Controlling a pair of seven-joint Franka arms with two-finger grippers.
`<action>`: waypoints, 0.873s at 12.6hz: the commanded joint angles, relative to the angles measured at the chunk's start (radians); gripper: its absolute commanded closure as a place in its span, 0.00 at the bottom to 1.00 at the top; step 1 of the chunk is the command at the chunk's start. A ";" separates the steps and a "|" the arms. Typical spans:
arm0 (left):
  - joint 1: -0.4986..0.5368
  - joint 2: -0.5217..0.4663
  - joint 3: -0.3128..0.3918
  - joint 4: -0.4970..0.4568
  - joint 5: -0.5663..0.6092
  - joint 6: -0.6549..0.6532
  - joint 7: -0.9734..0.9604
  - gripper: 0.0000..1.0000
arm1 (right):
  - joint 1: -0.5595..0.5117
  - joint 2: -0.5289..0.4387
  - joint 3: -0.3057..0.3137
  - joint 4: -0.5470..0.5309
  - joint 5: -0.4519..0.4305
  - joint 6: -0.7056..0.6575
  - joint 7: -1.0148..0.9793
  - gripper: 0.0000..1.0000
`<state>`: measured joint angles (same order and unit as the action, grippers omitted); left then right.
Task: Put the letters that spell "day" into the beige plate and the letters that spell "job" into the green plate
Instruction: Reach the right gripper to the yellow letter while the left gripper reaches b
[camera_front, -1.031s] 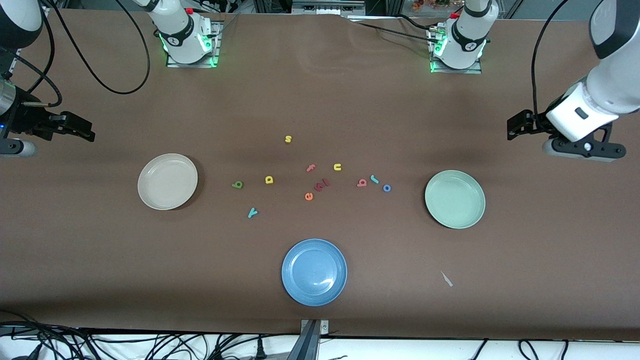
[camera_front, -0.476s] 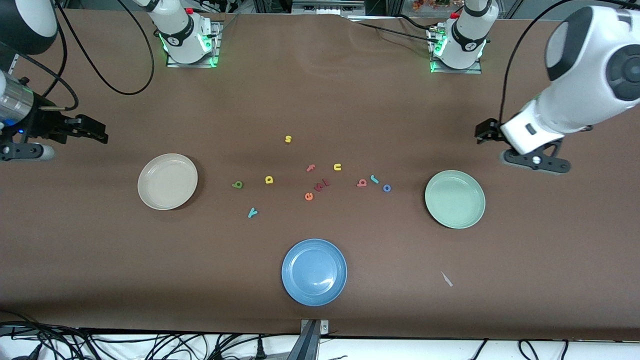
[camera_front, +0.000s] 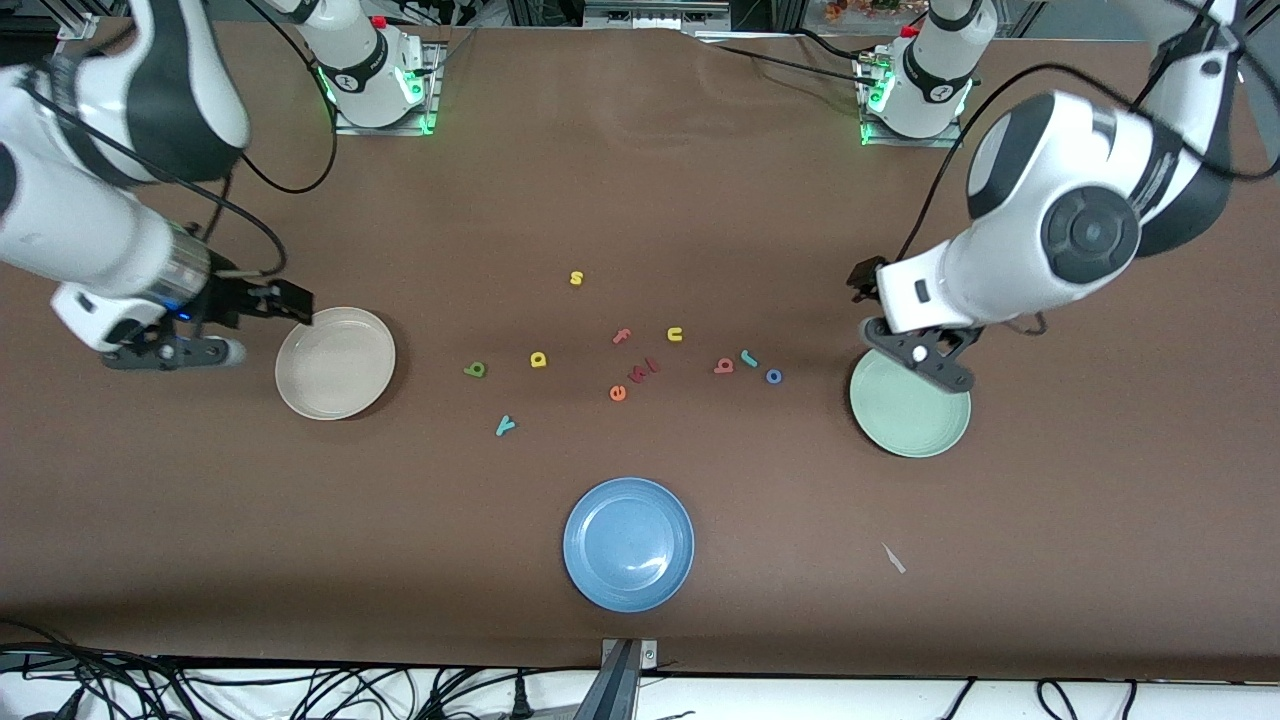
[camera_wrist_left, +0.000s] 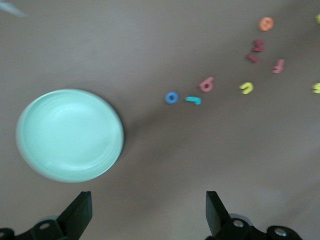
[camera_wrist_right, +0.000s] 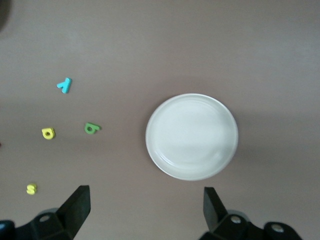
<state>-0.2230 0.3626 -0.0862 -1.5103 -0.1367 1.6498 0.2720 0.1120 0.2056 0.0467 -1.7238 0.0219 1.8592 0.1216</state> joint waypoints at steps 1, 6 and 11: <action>-0.027 0.120 -0.001 0.087 -0.050 0.039 0.139 0.00 | 0.009 0.049 0.083 -0.062 0.012 0.139 0.174 0.00; -0.122 0.271 -0.001 0.082 -0.040 0.246 0.372 0.00 | 0.173 0.195 0.087 -0.083 0.006 0.291 0.417 0.00; -0.237 0.343 -0.003 0.072 0.200 0.355 0.384 0.00 | 0.241 0.305 0.087 -0.097 0.003 0.406 0.463 0.00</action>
<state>-0.4318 0.6752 -0.1008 -1.4653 0.0167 1.9837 0.6236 0.3337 0.4782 0.1372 -1.8126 0.0226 2.2077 0.5469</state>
